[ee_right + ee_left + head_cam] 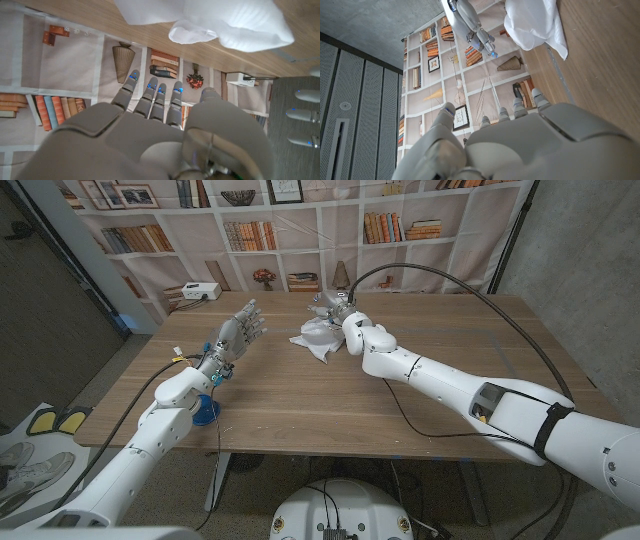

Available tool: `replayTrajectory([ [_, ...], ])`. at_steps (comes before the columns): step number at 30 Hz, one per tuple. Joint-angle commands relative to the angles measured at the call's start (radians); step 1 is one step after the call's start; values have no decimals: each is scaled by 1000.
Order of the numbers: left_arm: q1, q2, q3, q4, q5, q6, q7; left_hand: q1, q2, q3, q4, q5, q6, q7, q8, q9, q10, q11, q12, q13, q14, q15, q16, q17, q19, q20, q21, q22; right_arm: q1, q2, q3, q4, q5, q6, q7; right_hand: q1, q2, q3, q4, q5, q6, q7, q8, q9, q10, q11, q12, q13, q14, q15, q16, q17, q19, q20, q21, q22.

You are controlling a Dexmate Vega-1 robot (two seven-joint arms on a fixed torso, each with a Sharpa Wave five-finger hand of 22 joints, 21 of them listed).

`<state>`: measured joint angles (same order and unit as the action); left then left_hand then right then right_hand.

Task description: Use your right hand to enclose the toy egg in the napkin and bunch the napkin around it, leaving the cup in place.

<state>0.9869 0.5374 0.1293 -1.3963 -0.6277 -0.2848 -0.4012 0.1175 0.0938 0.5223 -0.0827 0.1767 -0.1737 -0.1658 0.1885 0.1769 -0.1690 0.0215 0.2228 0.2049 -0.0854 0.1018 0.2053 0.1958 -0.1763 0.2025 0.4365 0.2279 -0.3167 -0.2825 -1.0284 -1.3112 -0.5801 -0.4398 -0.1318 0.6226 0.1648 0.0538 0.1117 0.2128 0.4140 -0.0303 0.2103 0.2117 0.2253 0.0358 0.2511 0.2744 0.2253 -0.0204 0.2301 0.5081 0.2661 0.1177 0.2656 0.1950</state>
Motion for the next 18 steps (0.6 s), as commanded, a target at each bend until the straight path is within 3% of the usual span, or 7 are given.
replayTrajectory([
  [1, -19, -1, 5, 18, 7, -4, -4, -2, -4, 5, 2, 1, -17, 2, 1, 1, -22, 11, 7, 3, -3, 0, -5, 2, -10, -18, 8, 0, -103, -75, 205, -105, 245, 259, -13, -24, -10, -2, 14, -7, -24, -3, -10, 1, -31, 1, -17, -2, -23, 9, -13, -6, 2, -4, -4, 0],
  [10, -23, 1, 2, 24, 14, -12, 3, -9, -8, 1, 5, 2, 2, 3, 5, 1, -15, 14, 8, 2, -37, -8, -16, 2, -24, -53, 2, -2, -144, -119, 293, -116, 417, 397, 83, -56, -25, -9, 13, -7, -101, -14, -31, -2, -83, -6, -45, -14, -67, 17, -34, -30, -11, -6, -14, -2],
  [18, -24, -3, -2, 29, 13, -31, -2, -17, -13, -5, 9, 2, 4, -4, 2, 0, -25, 4, 3, 1, -69, -16, -23, 1, -58, -46, -12, -3, -187, -143, 360, -140, 554, 450, 155, -82, -27, -14, 18, -7, -151, -27, -36, -3, -102, -5, -53, -21, -85, 21, -38, -43, -19, 7, -20, -3],
])
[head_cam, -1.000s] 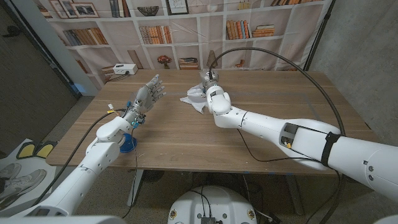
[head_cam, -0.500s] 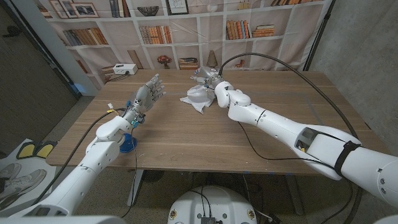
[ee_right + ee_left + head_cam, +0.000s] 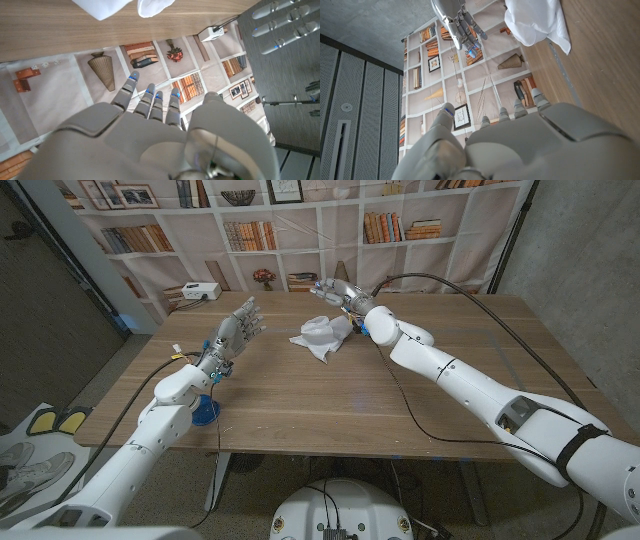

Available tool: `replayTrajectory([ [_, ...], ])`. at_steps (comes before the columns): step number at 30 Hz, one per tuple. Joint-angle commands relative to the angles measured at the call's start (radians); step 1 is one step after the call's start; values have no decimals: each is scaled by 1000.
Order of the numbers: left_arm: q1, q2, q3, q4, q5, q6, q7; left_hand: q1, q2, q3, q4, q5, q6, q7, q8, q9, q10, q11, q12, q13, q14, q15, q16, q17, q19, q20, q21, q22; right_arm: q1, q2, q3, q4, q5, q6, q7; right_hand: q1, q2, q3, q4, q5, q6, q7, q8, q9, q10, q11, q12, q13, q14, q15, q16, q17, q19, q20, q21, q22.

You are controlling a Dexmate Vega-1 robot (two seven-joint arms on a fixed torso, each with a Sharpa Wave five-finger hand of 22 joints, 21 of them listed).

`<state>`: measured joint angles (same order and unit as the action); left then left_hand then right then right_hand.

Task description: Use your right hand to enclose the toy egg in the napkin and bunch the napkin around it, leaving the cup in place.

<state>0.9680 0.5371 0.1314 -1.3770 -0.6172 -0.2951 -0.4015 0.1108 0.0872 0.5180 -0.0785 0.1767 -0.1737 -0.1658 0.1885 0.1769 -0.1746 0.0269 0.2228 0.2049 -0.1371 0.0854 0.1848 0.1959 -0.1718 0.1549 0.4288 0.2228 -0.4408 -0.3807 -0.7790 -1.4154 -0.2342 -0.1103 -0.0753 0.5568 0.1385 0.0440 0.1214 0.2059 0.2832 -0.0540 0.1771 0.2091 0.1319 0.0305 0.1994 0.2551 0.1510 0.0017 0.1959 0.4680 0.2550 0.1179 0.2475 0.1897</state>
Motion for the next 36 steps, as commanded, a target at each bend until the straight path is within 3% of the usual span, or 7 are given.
replayTrajectory([
  [1, -4, -5, -6, 9, 1, -25, -1, -11, -8, -2, 5, 3, 2, -7, 1, 0, -20, -2, 2, 1, -24, -3, -4, 1, -68, 4, -6, 2, -70, -47, 121, -38, 228, 128, 106, -17, -1, -4, 9, 0, -23, -3, -3, -1, -9, 1, -1, -2, -11, -1, -4, -3, -9, 7, -3, 2],
  [6, 7, -7, -15, 1, 4, -43, 11, -16, -11, -6, 7, 4, 0, -15, -1, 0, -29, -10, -2, -1, -48, -22, -7, 0, -82, 4, -13, 1, -121, -58, 171, -59, 310, 163, 109, -40, -5, -13, 16, -1, -39, -9, -1, -1, -3, 9, 1, -6, -9, 6, -1, -8, -13, 12, -6, 2],
  [11, 25, -6, -28, -12, -5, -45, 18, -19, -14, -8, 8, 4, 2, -18, -1, 0, -28, -12, -3, -1, -54, -25, -6, -1, -82, 0, -13, 0, -187, -67, 225, -105, 369, 175, 67, -67, -12, -23, 22, -2, -42, -9, 6, -2, 28, 28, 13, -11, -14, 18, 0, -16, -16, 12, -9, 2],
  [20, 37, -3, -47, -5, -21, -57, 4, -22, -16, -11, 9, 6, 12, -15, 1, -1, -24, -12, -2, -3, -55, -30, -3, -2, -76, 0, -11, -1, -309, -77, 309, -184, 438, 186, -46, -97, -17, -34, 25, -1, -9, 4, 23, -5, 59, 37, 21, -17, 0, 11, 7, -28, -15, 11, -10, 2],
  [30, 23, 6, -41, 1, -27, -43, -22, -23, -16, -12, 10, 7, 17, -15, 2, -1, -21, -11, -1, -3, -56, -31, -1, -3, -74, -3, -11, -2, -404, -60, 375, -185, 546, 256, -83, -130, -16, -42, 28, 3, 34, 29, 37, -8, 94, 52, 29, -24, 25, 17, 15, -42, -2, -2, -7, 2],
  [36, 36, 19, -45, -31, -12, -28, 3, -24, -15, -12, 10, 8, 19, -13, 2, -1, -19, -8, -1, -4, -57, -31, 0, -4, -71, -1, -10, -2, -442, -18, 416, -140, 605, 347, -108, -142, -13, -42, 23, 5, 74, 47, 47, -9, 131, 72, 38, -29, 53, 30, 22, -55, 8, -14, -5, 3],
])
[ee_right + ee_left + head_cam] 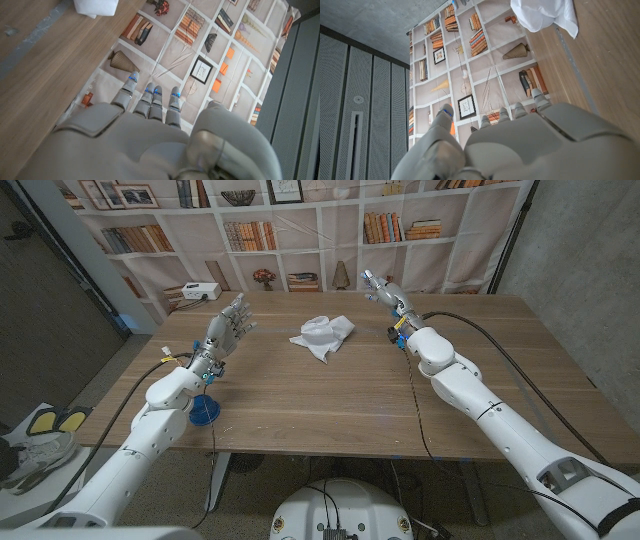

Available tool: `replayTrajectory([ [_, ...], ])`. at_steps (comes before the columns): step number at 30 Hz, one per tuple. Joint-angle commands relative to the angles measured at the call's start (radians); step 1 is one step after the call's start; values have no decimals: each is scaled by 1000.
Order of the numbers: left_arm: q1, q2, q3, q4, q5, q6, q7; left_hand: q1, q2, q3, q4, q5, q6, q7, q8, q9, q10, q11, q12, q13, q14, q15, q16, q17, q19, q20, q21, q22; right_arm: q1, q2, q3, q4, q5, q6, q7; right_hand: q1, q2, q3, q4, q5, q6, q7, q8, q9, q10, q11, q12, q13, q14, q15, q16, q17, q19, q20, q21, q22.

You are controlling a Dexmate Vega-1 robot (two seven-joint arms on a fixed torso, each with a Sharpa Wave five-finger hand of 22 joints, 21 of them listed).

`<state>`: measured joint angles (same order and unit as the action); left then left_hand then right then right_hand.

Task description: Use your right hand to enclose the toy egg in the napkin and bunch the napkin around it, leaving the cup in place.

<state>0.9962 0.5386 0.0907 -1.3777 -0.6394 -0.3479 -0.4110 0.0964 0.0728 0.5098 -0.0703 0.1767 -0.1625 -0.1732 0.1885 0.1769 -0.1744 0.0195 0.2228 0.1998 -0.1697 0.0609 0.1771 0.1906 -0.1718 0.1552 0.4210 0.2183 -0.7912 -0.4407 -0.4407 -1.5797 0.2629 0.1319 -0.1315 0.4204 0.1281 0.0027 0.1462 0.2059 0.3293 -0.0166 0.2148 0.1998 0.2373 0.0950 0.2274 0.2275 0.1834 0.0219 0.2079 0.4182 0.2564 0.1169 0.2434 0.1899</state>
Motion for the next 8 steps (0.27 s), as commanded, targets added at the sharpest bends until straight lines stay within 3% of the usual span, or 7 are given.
replayTrajectory([
  [1, 15, 19, -9, -40, 12, 30, 26, -10, 0, -4, 2, 8, 8, -5, 2, -1, -18, 1, 0, 1, -25, -7, 8, 1, -71, -1, -2, 2, -99, 50, 82, 34, 108, 123, -62, -7, -2, -1, -3, 6, 34, 11, 11, 0, 29, 10, 11, -2, 21, 11, 9, -7, 6, -14, -2, 2],
  [8, 44, 17, -23, -62, 4, 53, 61, -10, 3, -3, 4, 9, 5, -4, 0, -1, -21, 1, -2, 1, -29, -4, 8, 1, -75, -2, -4, 2, -87, 67, 73, 81, 102, 179, -52, -6, 0, 1, -7, 7, 37, 14, 10, -1, 25, 13, 7, -3, 21, 8, 7, -13, 6, -18, -2, 2],
])
